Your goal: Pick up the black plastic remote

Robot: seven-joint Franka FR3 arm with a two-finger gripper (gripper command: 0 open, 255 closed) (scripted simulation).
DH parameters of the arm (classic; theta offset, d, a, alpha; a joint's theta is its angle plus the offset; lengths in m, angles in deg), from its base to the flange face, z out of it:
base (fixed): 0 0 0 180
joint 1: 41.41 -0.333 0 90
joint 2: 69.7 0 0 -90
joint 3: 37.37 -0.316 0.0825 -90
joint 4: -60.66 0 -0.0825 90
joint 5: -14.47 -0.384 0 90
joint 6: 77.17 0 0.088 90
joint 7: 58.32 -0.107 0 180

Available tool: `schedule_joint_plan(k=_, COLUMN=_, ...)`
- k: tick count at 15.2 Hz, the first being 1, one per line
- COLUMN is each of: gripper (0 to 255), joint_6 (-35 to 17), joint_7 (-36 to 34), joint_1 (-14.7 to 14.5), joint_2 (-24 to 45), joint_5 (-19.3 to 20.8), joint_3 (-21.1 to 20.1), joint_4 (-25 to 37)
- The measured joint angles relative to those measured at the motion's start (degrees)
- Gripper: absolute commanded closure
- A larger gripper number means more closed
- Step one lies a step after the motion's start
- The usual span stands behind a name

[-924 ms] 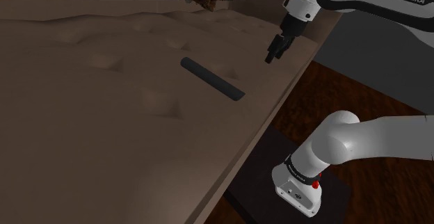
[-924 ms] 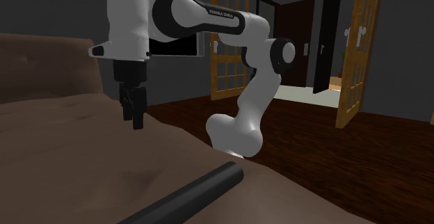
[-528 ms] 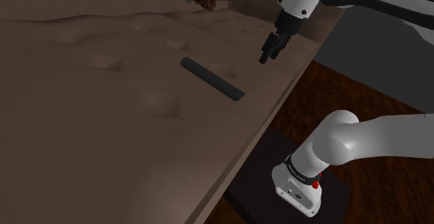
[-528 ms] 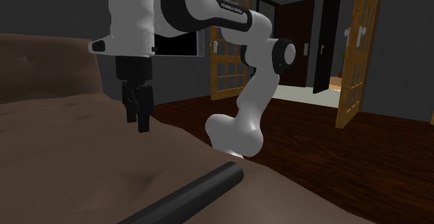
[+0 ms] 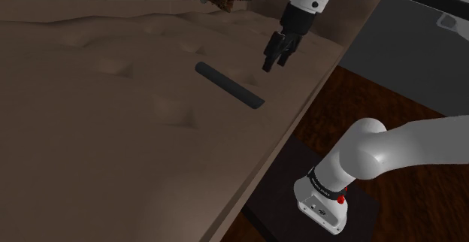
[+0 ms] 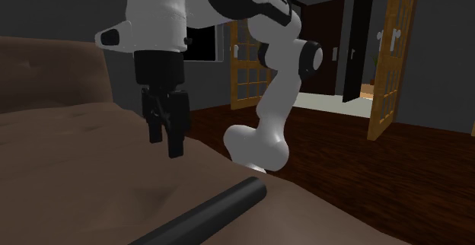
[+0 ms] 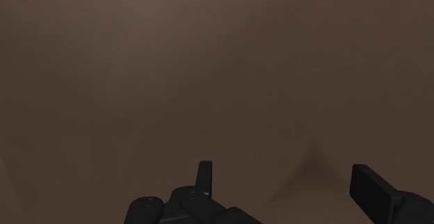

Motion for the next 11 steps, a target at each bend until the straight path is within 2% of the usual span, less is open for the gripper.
schedule_joint_plan(k=11, gripper=0, joint_6=0.76, joint_7=-14.60, joint_1=-2.35, joint_2=11.32, joint_5=-5.02, joint_3=-12.63, joint_4=13.39)
